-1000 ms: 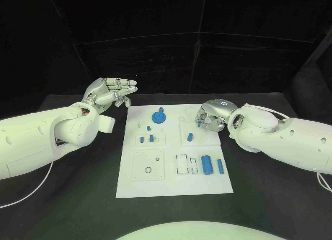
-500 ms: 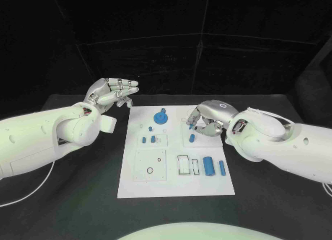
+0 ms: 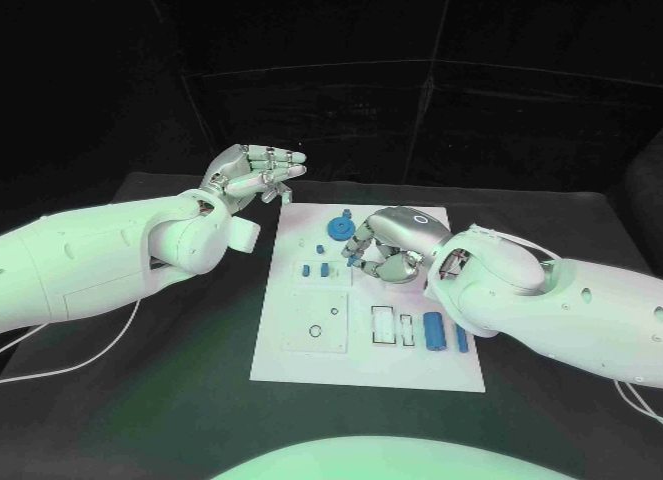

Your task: Assemble the parts on the task board

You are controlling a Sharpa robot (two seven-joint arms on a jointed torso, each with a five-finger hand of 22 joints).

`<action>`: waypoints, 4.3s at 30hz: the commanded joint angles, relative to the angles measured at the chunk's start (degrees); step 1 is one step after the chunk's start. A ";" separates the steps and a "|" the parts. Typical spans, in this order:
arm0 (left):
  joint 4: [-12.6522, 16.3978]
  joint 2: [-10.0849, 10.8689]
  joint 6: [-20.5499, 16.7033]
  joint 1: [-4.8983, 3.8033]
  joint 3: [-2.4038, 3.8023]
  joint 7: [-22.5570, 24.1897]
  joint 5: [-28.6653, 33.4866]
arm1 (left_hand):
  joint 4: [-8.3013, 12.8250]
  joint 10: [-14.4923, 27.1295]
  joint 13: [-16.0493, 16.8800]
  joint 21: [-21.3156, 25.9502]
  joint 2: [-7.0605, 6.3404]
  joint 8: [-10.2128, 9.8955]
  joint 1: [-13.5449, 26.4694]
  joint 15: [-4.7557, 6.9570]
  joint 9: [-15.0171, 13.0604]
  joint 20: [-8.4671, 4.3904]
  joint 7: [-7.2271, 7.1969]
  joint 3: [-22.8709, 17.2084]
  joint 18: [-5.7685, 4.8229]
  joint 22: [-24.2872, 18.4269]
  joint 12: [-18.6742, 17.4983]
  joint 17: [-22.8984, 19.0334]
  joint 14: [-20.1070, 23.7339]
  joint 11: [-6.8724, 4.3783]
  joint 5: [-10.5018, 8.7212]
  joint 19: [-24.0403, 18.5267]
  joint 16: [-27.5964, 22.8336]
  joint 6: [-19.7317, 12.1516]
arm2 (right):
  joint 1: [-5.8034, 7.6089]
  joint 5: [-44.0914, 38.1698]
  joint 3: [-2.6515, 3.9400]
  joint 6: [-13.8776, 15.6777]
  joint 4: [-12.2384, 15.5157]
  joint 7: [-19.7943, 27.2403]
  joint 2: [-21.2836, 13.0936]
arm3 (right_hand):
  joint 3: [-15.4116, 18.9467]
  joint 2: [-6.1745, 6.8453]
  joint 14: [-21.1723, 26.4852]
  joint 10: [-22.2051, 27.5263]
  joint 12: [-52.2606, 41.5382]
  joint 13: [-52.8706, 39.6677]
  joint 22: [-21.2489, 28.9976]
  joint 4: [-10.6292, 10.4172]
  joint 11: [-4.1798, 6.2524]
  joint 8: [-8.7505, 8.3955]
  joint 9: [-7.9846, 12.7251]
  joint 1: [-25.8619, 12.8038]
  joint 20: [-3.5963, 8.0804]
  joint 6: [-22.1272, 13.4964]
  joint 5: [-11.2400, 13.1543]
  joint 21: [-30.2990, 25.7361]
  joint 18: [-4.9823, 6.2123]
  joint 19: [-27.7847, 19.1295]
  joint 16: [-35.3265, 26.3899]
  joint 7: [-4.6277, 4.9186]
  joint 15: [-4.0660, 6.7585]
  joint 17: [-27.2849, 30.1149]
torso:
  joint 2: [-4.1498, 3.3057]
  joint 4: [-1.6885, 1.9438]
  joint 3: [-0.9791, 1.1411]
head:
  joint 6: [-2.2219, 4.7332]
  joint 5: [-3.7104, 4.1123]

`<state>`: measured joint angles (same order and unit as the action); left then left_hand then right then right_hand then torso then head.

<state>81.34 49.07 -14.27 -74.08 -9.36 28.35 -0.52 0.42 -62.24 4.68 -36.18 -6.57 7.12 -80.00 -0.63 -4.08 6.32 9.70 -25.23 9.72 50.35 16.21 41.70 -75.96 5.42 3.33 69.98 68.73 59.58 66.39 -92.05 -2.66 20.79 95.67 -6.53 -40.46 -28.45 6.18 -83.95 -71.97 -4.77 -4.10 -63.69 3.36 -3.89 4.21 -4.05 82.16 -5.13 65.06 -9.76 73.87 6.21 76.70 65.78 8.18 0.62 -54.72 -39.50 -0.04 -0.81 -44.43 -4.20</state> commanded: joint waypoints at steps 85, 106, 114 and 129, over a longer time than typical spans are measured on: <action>-0.64 -1.24 1.64 -0.11 0.02 -1.04 0.57 | 0.34 -0.05 0.05 0.42 0.33 0.53 0.09 -0.01 0.04 0.03 0.10 0.13 0.75 -0.13 0.40 -0.43 0.48 0.15 0.13 -0.29 -0.50 0.07 | -4.72 -5.06 -1.72 -3.19 1.28 -1.02 1.12 | 1.52 3.10 2.15 11.59 0.27 0.36 9.67 -0.34 -2.74 -0.57 0.28 -4.56 -1.92 -8.11 0.46 -6.29 1.59 -6.47 -6.00 1.99 -1.84 9.20 | 0.12 -0.20 -0.02 | -1.13 -2.43; -0.94 -1.43 2.35 -0.10 -0.02 -1.41 0.57 | 0.36 0.01 0.04 0.44 0.33 0.56 0.11 -0.02 0.05 0.03 0.09 0.15 0.75 -0.14 0.43 -0.47 0.51 0.15 0.13 -0.30 -0.51 0.05 | 1.29 -2.46 0.67 -10.36 1.01 -8.36 -8.35 | 19.91 2.75 5.29 18.21 -5.99 -0.06 17.96 -7.67 -2.40 -0.51 0.16 -0.35 -1.96 -12.68 2.54 -13.05 2.91 -10.08 -12.22 0.97 -1.76 19.56 | 0.00 -0.18 -0.02 | 0.52 -0.23; -0.97 -1.48 2.51 -0.10 -0.03 -1.44 0.57 | 0.36 0.01 0.04 0.44 0.33 0.56 0.11 -0.02 0.05 0.03 0.09 0.15 0.75 -0.14 0.43 -0.47 0.51 0.15 0.13 -0.30 -0.51 0.05 | 1.39 -2.44 0.63 -14.08 0.02 -8.23 -7.77 | 20.38 2.06 4.81 17.85 -7.46 -0.04 17.45 -8.25 -2.18 -0.26 0.04 0.79 -1.77 -12.09 2.29 -12.67 2.78 -9.37 -11.60 0.89 -1.55 19.31 | -0.01 -0.03 -0.03 | 0.42 -0.14; -1.11 -1.52 2.65 -0.10 -0.03 -1.65 0.57 | 0.40 0.05 0.04 0.49 0.39 0.62 0.10 -0.02 0.04 0.04 0.07 0.15 0.75 -0.16 0.51 -0.53 0.55 0.14 0.15 -0.33 -0.52 0.07 | 1.29 -2.41 0.43 -17.83 -1.14 -7.71 -5.80 | 18.24 -1.09 2.08 12.25 -10.47 0.53 11.94 -8.83 -1.54 0.28 -0.09 2.92 -1.22 -8.28 2.89 -8.54 1.61 -5.22 -8.45 1.02 -0.88 16.55 | 0.00 -0.07 0.01 | 0.31 -0.25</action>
<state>80.23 47.61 -12.37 -74.08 -9.43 26.62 -0.13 0.57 -62.24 4.67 -35.95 -6.57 7.57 -80.00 -0.63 -4.08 6.32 9.70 -25.07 9.71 50.24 16.42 41.22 -75.96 5.42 3.33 69.99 68.52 59.58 67.60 -94.47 -2.24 4.92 94.58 -14.43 -46.36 -10.00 5.53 -81.62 -59.44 -15.01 -3.61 -51.40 -5.50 -5.41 4.15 -4.09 85.09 -6.37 56.55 -7.02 65.06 8.47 71.25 57.14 9.20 -0.28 -37.97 -39.48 -0.11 -0.82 -44.12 -4.49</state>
